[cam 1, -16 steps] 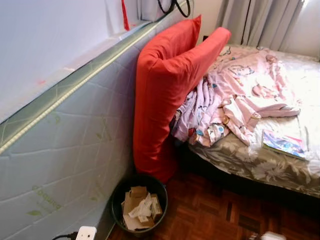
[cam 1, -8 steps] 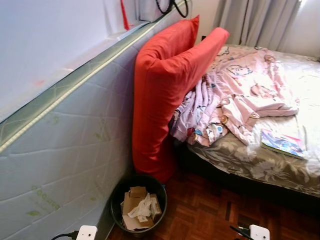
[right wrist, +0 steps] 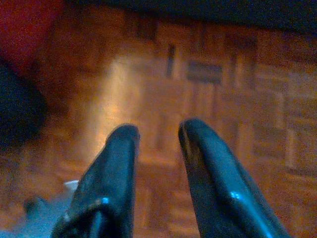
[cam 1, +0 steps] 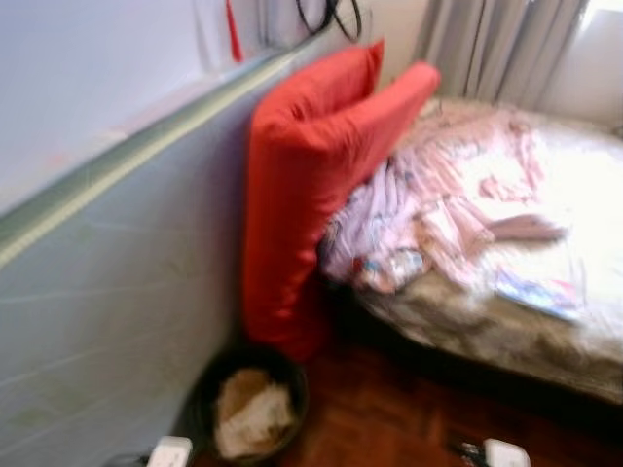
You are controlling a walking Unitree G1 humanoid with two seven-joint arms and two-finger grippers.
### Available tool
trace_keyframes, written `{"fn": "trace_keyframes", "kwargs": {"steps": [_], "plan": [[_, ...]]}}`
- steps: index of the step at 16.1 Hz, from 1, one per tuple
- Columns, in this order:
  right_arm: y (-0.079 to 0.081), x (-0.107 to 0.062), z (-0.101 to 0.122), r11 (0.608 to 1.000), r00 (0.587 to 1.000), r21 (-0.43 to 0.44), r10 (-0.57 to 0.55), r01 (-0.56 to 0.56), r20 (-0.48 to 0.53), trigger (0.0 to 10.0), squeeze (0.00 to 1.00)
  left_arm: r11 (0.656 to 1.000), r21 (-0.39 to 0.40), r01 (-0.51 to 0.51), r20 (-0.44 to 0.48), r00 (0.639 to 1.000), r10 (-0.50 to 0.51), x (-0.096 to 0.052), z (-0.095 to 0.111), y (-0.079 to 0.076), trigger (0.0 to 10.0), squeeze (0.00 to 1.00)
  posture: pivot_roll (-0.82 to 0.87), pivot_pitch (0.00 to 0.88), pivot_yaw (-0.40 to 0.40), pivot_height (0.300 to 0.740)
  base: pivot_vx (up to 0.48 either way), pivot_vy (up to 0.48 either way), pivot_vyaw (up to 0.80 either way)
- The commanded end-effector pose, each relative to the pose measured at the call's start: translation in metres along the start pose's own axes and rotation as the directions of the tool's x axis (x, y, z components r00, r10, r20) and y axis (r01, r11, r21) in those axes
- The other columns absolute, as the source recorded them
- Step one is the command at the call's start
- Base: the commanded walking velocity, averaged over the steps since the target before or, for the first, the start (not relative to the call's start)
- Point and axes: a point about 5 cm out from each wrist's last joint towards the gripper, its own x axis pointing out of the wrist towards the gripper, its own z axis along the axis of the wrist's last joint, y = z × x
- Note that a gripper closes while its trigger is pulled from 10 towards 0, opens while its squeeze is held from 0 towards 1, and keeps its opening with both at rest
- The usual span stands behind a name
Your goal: Clean up the room
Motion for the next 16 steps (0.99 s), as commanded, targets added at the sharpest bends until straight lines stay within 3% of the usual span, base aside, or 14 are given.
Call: {"fn": "trace_keyframes", "kwargs": {"steps": [1,12,16], "plan": [[-0.0093,-0.004,-0.0093,1.0,0.999,-0.005,-0.022,0.022,-0.038,10.0,0.0,1.0,0.016,0.019,0.008,1.0,-0.019,0.0024,0.0044,-0.0059,10.0,0.0,-0.02,0.0,-0.024,0.74,0.0,-0.409,-0.78],[-0.0096,-0.0036,-0.0068,0.999,1.0,-0.031,-0.01,0.009,-0.029,10.0,0.0,1.0,0.0,0.016,0.015,1.0,-0.016,0.0023,0.0047,-0.0055,10.0,0.0,-0.02,0.0,-0.032,0.74,0.0,-0.4,0.0],[-0.0094,-0.0045,-0.0104,0.999,0.999,-0.046,-0.008,0.007,-0.042,10.0,0.0,1.0,-0.011,0.001,0.004,1.0,-0.001,0.0018,0.0022,-0.0046,10.0,0.0,-0.01,0.0,-0.032,0.74,0.0,0.0,0.0]]}}
